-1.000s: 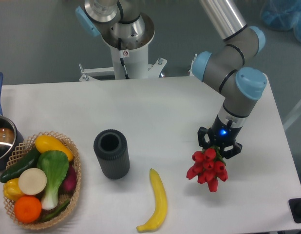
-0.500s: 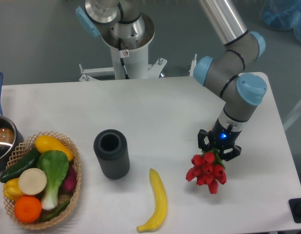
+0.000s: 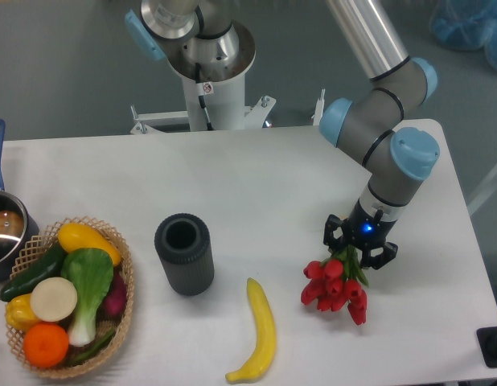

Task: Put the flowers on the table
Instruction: 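Open the gripper to release the tulip stems, then raise the open gripper up away from the tulips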

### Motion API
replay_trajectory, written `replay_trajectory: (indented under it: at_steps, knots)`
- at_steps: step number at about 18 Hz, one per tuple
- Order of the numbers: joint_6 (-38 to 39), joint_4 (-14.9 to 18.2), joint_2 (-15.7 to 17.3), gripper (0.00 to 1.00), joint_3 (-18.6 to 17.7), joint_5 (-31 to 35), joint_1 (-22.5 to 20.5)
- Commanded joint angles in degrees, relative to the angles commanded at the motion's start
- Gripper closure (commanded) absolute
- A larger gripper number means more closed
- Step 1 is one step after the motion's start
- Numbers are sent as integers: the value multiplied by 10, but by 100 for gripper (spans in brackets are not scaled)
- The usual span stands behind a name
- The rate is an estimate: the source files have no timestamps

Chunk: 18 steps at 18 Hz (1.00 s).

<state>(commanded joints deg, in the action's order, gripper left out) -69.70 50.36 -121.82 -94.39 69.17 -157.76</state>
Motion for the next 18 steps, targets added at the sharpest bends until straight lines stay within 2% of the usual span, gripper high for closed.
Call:
replay_trajectory:
  at_steps: [3,4,5,8,10,15,18]
  knots:
    - [0,0,-1,24,1,0,0]
    - [-1,-1,-1,15,1,0,0]
    - [-2,-4,-1,0,2,0,0]
    - [-4,-9,11,0,12,-1,-2]
    - [-13,-10,34,0,15,-4,-2]
    - [-8,-8,68,0,34,-76,-1]
    - [9,-6,90,0,41,-77,13]
